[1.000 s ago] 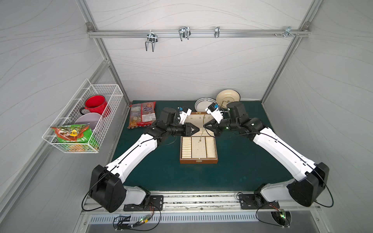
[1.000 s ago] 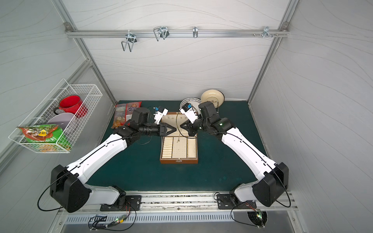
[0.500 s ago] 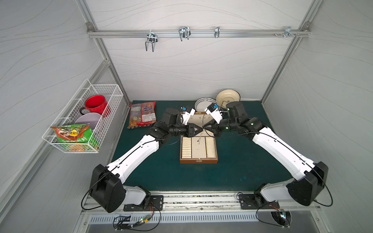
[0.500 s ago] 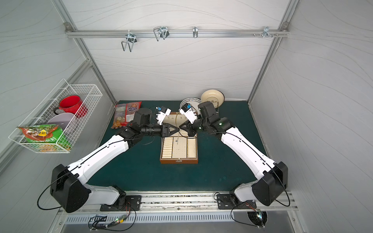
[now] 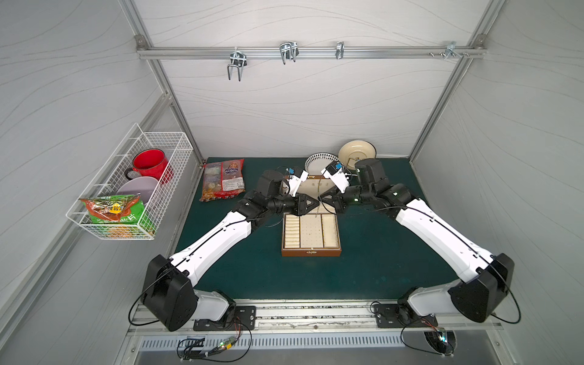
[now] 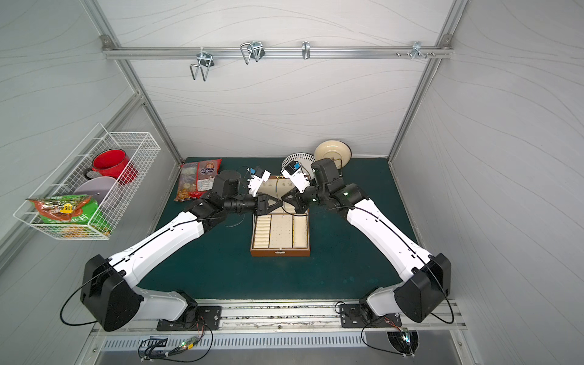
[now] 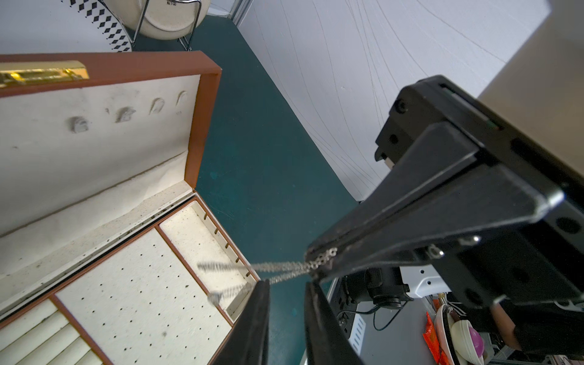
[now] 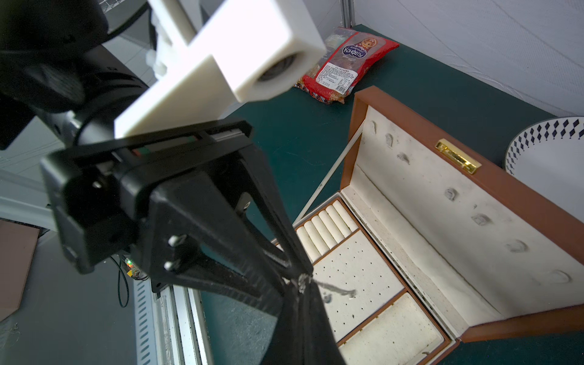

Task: Put jewelry chain into jewelry box
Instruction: Hang the necklace on the jewelry box clasp.

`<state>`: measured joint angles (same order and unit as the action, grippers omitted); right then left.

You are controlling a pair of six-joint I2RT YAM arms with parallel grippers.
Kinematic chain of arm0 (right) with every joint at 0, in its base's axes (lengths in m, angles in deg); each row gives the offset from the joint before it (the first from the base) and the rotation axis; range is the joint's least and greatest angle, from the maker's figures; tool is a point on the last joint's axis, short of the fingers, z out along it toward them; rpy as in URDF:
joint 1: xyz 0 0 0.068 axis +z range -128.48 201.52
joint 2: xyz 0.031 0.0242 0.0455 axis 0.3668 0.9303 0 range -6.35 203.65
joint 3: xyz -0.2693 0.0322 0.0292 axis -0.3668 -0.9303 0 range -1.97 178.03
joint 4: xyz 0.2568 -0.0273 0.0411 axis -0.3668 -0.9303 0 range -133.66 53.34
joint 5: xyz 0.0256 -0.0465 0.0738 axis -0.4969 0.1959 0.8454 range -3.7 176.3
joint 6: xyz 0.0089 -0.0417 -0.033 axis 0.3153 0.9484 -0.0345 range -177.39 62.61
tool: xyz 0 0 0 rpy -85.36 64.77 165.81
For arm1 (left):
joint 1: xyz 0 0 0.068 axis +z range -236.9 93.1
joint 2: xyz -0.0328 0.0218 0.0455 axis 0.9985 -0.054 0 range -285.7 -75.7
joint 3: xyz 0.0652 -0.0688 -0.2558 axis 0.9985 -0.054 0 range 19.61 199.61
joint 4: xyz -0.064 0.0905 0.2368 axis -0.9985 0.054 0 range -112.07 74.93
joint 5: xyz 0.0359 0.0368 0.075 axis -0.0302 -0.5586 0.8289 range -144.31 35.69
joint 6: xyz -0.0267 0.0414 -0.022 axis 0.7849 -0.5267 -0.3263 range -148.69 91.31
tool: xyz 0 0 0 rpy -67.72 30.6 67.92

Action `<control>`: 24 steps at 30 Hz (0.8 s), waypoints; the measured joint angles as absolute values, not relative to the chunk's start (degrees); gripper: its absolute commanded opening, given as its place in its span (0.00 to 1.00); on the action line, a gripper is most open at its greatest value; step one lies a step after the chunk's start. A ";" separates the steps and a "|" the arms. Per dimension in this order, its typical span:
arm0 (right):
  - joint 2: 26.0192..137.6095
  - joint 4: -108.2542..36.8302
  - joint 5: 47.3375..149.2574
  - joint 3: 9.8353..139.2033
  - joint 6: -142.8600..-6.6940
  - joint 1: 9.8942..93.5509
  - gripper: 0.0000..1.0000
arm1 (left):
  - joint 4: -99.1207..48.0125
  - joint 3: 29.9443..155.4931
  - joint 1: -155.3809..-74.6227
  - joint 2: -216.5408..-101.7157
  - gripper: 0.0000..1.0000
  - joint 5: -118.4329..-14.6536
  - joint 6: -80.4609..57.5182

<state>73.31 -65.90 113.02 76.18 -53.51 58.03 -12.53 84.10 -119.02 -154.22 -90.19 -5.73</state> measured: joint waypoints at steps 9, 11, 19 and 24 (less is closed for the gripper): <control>73.20 -65.92 113.85 75.96 -54.12 58.03 0.00 | -12.62 84.10 -119.28 -154.74 0.24 -87.68 -6.12; 73.15 -65.92 114.05 75.96 -54.28 58.03 0.00 | -12.84 84.10 -119.31 -154.83 0.24 -87.33 -6.17; 72.85 -65.90 114.31 75.96 -54.52 58.03 0.00 | -13.17 84.12 -119.96 -155.42 0.24 -86.43 -6.58; 72.83 -65.90 114.40 75.87 -54.56 58.03 0.00 | -13.52 84.12 -120.22 -155.64 0.24 -86.21 -7.22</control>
<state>72.83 -65.90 114.40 75.87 -54.56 58.03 -13.52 84.12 -120.22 -155.64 -86.21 -7.22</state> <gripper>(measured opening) 0.054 0.242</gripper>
